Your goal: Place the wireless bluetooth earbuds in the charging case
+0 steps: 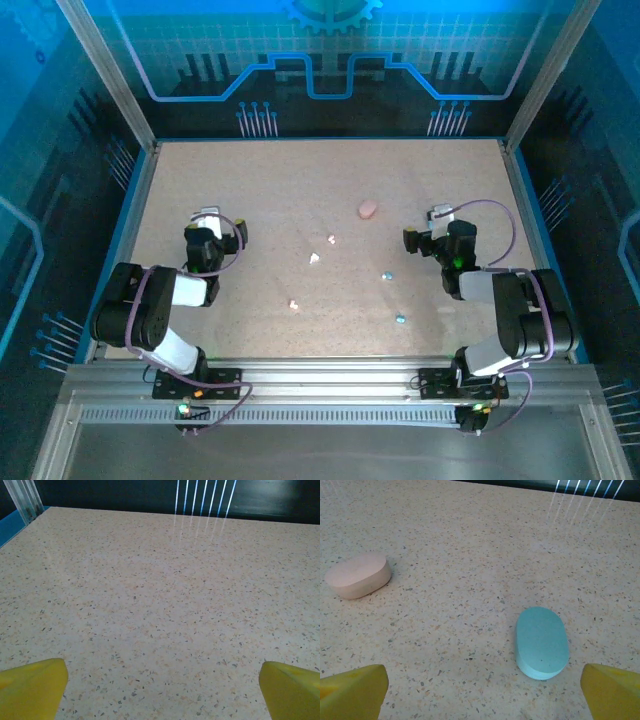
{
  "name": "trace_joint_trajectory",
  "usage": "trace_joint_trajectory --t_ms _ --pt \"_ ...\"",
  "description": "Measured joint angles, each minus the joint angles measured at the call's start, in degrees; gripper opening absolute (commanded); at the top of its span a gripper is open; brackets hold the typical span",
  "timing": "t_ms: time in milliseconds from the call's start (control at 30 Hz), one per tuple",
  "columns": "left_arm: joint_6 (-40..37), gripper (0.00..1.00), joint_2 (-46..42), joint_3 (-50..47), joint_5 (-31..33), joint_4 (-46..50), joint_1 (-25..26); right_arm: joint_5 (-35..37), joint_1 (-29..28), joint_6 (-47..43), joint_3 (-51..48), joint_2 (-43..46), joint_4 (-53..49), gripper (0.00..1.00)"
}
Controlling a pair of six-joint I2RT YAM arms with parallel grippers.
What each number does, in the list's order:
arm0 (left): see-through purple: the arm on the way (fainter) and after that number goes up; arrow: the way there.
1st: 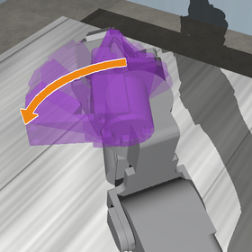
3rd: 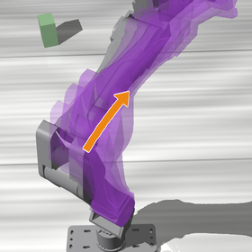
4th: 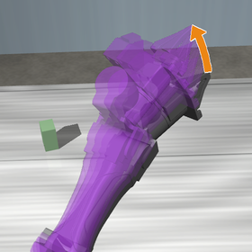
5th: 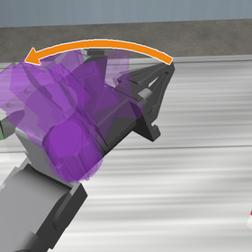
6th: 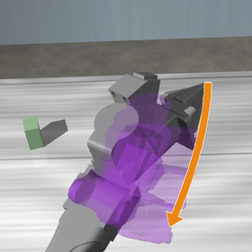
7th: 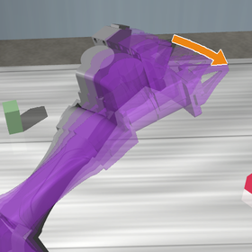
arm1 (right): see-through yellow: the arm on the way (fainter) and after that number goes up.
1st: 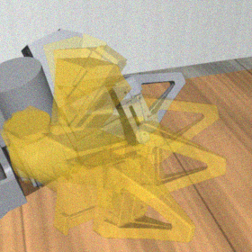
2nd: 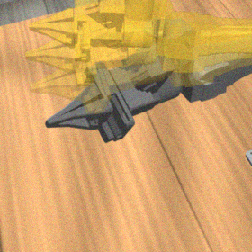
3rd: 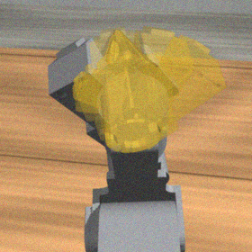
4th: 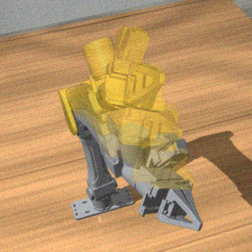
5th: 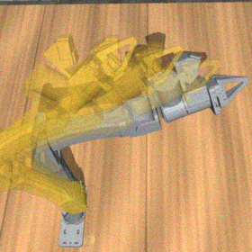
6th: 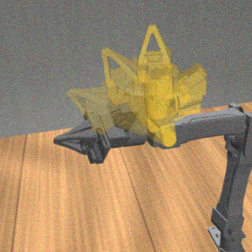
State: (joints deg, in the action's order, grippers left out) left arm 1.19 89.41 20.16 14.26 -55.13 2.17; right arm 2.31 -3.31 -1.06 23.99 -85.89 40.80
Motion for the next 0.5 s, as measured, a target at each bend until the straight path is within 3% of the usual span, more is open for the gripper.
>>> trace_joint_trajectory --t_ms 500 --pt "-0.2 0.99 0.0 0.4 -3.0 1.4 0.0 -0.3 0.0 0.0 0.0 0.0 0.0 1.0"
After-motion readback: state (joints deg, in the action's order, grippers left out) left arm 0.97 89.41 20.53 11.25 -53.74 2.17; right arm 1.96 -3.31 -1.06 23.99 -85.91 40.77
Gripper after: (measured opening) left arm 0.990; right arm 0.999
